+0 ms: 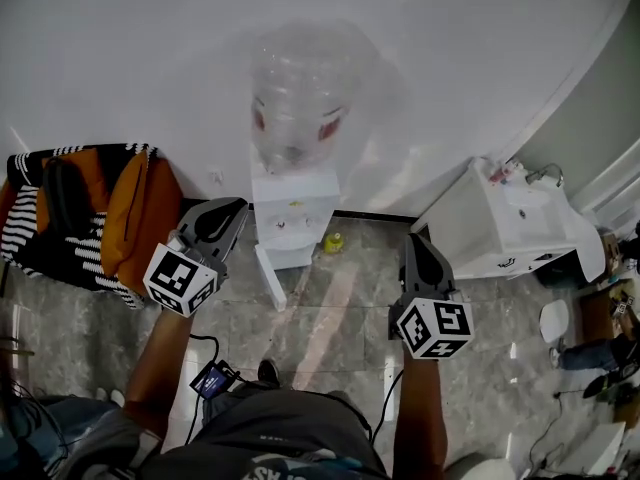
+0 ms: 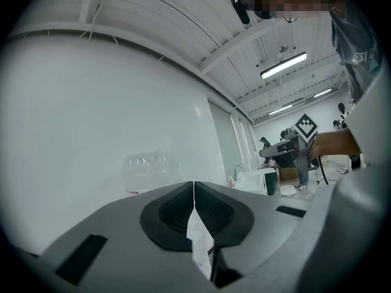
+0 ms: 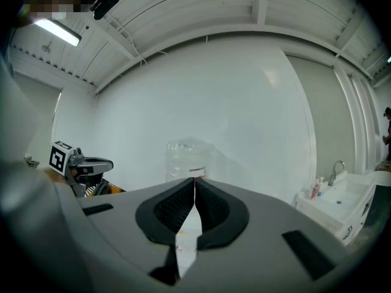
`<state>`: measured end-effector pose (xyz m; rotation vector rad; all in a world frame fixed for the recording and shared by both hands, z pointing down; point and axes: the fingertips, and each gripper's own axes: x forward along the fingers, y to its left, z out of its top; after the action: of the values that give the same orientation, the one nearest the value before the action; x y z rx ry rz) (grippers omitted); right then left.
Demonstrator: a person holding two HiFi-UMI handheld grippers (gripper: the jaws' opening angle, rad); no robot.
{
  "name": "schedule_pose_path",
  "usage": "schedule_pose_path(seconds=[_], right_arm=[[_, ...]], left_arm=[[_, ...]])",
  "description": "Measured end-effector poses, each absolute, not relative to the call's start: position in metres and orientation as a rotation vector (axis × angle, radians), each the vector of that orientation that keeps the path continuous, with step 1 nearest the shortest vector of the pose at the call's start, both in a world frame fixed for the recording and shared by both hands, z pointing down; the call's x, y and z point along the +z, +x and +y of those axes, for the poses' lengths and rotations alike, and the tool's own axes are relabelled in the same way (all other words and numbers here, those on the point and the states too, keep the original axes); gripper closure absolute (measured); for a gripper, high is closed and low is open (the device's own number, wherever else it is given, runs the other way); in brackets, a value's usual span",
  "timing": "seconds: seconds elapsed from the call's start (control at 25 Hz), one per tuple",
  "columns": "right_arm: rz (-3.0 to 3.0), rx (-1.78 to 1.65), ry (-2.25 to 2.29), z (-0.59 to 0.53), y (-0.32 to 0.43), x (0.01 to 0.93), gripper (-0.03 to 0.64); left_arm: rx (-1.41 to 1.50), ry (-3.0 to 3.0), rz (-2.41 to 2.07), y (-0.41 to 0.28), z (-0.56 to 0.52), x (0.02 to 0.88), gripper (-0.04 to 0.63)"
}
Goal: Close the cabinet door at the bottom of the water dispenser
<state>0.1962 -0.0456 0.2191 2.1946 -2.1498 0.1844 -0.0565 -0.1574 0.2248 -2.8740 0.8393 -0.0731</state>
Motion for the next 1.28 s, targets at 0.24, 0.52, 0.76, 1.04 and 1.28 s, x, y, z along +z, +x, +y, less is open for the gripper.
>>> schedule_pose_path(seconds=[0.24,0.52,0.76,1.04,1.28], right_arm=[[-2.156,0.190,2.175,-0.072,0.188,0.228,0.591],[-2.207,0.219,2.112,-0.109,0.191,0.243,0.591],[-2.281,0.251,2.021,-0.156,0.208,0.261,0.591],[-2.369,0.300,1.880,-0.219,0.222,0.289,0.591],[-2.398,0.305,1.790,-0.250,0.228,0.321,0.589]], left_arm=[[-0.068,-2.889,0.852,-0.062,-0.177,0.234,0.574],[-0.111,-2.866,0.941,-0.071,-0.199,0.243,0.575],[-0.173,-2.820,1.091,-0.075,-0.227,0.254,0.574],[-0.243,-2.789,1.280,-0.072,-0.253,0.282,0.574],[-0.312,-2.780,1.383,-0.069,-0.263,0.324,0.574]])
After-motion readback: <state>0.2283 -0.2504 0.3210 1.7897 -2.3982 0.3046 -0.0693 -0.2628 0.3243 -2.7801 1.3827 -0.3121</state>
